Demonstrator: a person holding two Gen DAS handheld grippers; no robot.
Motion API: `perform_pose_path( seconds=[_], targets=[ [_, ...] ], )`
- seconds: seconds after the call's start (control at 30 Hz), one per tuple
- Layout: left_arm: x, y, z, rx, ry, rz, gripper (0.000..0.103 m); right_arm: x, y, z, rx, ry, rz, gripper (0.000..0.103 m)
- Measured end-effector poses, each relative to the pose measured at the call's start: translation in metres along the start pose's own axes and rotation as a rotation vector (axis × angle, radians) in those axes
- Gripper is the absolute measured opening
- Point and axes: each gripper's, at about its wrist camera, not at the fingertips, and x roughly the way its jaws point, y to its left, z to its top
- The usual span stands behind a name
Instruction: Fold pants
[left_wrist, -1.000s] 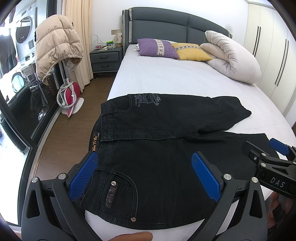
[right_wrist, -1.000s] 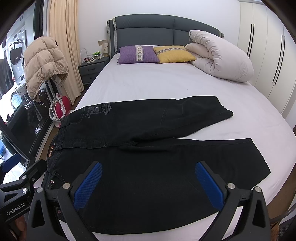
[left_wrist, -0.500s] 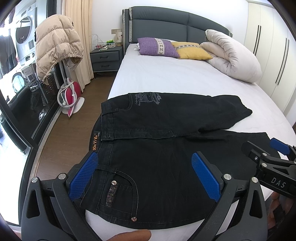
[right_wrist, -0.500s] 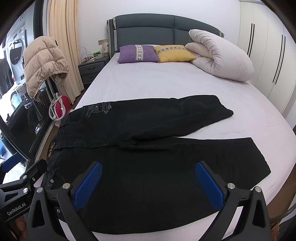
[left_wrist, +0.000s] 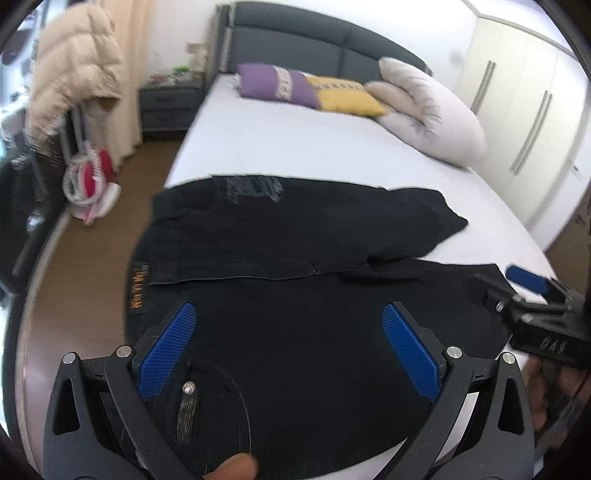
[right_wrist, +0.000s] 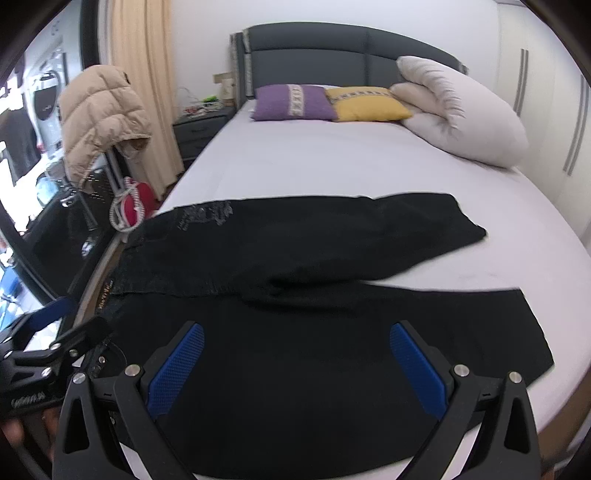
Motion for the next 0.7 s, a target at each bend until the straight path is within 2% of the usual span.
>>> perform_pose_path(
  seconds=[0.1,0.17,0.3,0.33,0.47,0.53,0.6,0.7],
  targets=[
    [0.021,0.005,0.009,0.047,0.049,0.045,0.103,0.010,-0.011,0.010,-0.018,-0.007,0.054,0.103],
    [0.037,0.013,0.021,0.058,0.080,0.030,0.103,0.020,-0.018,0.017,-0.049,-0.006,0.076,0.103],
    [0.071,0.037,0.064,0.133,0.037,0.084,0.103,0.040,-0.030,0.031,-0.133,0.003,0.116,0.101],
    [0.084,0.044,0.078,0.155,0.041,0.084,0.103,0.045,-0.032,0.033,-0.152,0.007,0.125,0.097],
    [0.143,0.072,0.141,0.211,0.102,0.013,0.103,0.075,-0.043,0.042,-0.242,0.065,0.178,0.080],
    [0.179,0.087,0.169,0.228,0.159,-0.016,0.103,0.089,-0.048,0.047,-0.269,0.092,0.225,0.076],
    [0.208,0.099,0.189,0.238,0.209,-0.043,0.103,0.101,-0.055,0.051,-0.272,0.109,0.256,0.076],
    [0.249,0.118,0.201,0.288,0.276,-0.037,0.103,0.118,-0.063,0.057,-0.292,0.107,0.283,0.076]
  ],
)
